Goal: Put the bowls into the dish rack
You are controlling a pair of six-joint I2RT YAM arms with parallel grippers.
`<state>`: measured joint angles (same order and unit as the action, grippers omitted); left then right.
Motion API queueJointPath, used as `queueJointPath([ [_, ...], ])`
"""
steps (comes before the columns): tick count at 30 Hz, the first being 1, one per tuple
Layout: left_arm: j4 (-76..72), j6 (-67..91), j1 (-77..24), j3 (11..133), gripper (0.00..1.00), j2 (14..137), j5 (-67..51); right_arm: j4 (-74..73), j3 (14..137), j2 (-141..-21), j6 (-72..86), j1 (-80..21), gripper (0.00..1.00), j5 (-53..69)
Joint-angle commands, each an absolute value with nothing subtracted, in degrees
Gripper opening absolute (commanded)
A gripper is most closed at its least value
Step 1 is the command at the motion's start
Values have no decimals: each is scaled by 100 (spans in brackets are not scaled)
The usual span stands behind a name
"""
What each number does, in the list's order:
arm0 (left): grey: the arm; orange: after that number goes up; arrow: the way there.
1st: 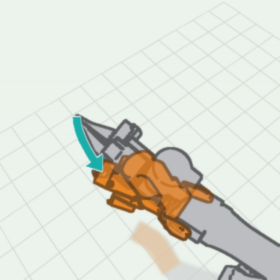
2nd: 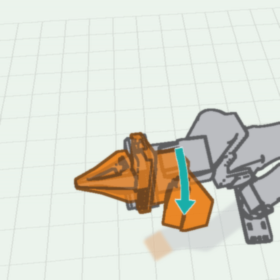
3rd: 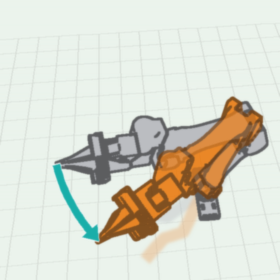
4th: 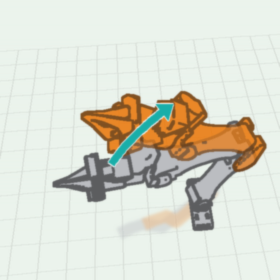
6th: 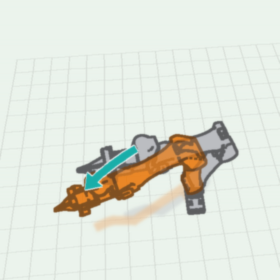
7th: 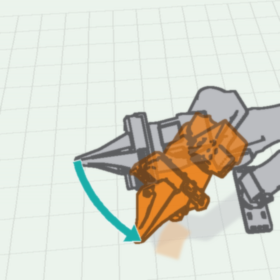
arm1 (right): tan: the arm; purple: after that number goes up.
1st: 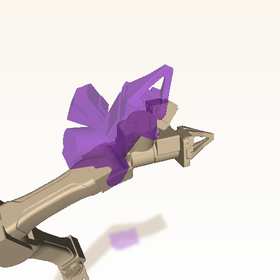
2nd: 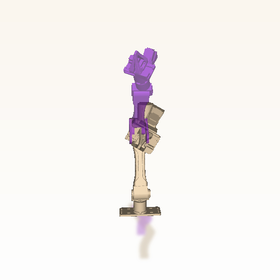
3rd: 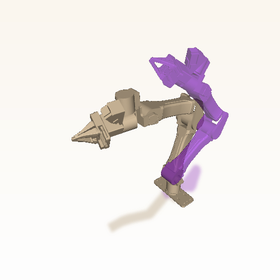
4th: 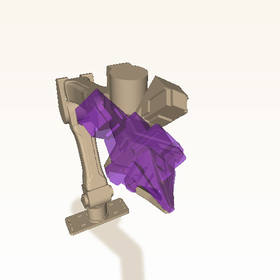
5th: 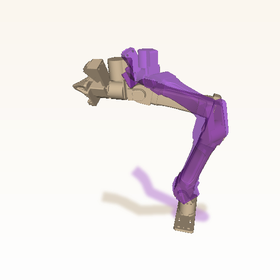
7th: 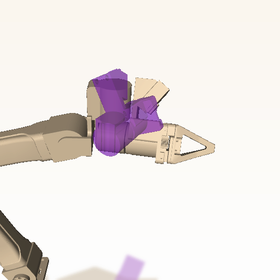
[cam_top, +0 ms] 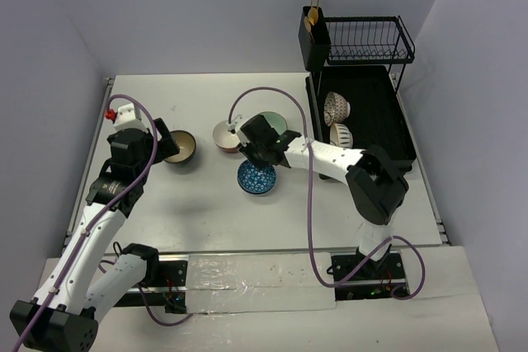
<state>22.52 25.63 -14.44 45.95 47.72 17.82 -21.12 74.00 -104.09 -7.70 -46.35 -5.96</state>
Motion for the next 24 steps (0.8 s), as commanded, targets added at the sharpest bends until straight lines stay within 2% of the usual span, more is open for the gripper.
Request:
queueJointPath([
  [1,2136,2461,-1415,4614,99,4729,1705,-1986,7295,-10267,-625,-4614,35,-895],
  [5,2127,2452,-1424,4614,99,4729,1687,-1978,7085,-10011,-431,-4614,29,-1107],
  [7,2136,2452,-1415,4614,99,4737,1687,-2038,7023,-9915,-256,-4606,22,-1221],
  [11,2136,2452,-1415,4614,99,4720,1687,-2267,6830,-9765,183,-4614,17,-1563],
  [18,2127,2461,-1406,4632,99,4755,1644,-2487,6530,-9290,896,-4614,19,-1512],
  [24,2127,2470,-1406,4641,99,4755,1617,-2636,6758,-9535,1125,-4614,20,-1538],
])
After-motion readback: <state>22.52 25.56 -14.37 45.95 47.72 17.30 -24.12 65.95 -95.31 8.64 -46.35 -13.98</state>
